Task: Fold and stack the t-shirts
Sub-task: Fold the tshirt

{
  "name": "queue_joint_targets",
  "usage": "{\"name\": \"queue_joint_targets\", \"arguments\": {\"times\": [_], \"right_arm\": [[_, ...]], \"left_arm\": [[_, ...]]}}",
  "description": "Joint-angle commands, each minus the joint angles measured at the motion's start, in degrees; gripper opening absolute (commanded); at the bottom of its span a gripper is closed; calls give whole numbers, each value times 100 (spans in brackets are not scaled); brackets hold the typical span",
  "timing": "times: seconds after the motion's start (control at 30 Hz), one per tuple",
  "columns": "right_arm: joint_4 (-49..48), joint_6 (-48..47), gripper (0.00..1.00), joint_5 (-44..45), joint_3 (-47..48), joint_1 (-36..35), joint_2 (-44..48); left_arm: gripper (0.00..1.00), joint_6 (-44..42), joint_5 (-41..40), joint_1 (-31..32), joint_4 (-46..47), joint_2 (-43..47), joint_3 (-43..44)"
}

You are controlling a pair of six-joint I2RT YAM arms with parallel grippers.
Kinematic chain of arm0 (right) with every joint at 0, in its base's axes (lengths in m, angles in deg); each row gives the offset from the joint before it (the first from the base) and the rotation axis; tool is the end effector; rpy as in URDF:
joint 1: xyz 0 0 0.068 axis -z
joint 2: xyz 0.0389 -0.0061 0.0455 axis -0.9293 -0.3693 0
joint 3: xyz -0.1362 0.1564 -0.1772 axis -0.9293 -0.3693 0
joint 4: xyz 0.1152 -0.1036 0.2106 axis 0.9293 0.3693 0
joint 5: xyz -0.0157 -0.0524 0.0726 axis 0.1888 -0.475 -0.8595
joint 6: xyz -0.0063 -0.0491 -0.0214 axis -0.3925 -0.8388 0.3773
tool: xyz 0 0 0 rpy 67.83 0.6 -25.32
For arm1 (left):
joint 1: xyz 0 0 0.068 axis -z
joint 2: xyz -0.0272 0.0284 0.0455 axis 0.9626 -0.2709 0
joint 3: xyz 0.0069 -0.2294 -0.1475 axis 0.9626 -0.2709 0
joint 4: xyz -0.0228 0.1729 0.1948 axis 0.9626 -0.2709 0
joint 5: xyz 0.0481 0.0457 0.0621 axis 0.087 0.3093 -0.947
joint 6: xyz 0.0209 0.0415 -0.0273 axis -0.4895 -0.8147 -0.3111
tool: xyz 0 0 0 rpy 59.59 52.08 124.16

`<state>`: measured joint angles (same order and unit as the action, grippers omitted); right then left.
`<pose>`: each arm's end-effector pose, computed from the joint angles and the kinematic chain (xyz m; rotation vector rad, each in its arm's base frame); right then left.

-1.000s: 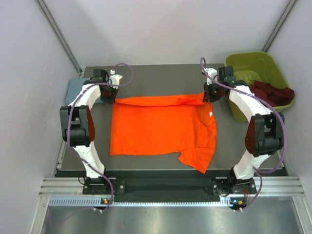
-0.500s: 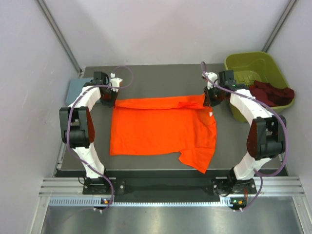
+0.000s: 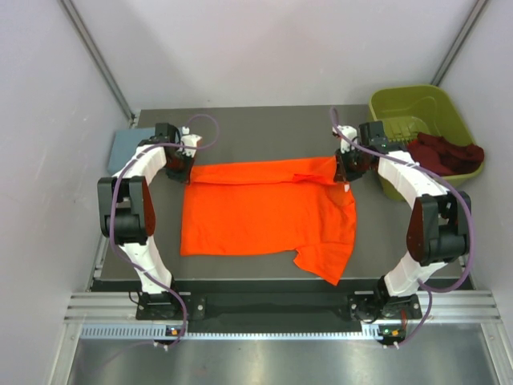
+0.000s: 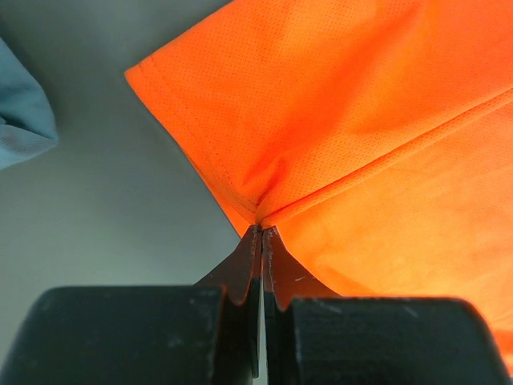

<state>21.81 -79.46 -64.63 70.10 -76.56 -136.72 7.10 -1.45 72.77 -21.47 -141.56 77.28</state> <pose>0.3410 0.0629 0.2424 -0.5850 2.4642 0.4723 0.3873 0.0022 0.2053 0.5401 2.6438 -0.1907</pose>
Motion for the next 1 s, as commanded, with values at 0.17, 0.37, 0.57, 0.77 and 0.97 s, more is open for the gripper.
{"name": "queue_joint_targets", "arguments": {"times": [0.17, 0.37, 0.57, 0.77, 0.97], "right_arm": [[-150, -25, 0, -107, -91, -38, 296], [-176, -34, 0, -134, -231, -65, 340], [-71, -130, 36, -107, -74, -74, 401], [-70, -140, 53, -81, 251, -65, 446], [-492, 194, 56, -143, 532, -82, 34]], "left_arm": [[0, -4, -5, -50, -145, 370, -90], [0, -4, -32, -50, -215, 423, -161], [15, 31, -198, -59, -417, 467, -99], [40, 66, -699, -103, -216, 932, -179], [45, 303, -350, -68, 188, 723, 269]]}}
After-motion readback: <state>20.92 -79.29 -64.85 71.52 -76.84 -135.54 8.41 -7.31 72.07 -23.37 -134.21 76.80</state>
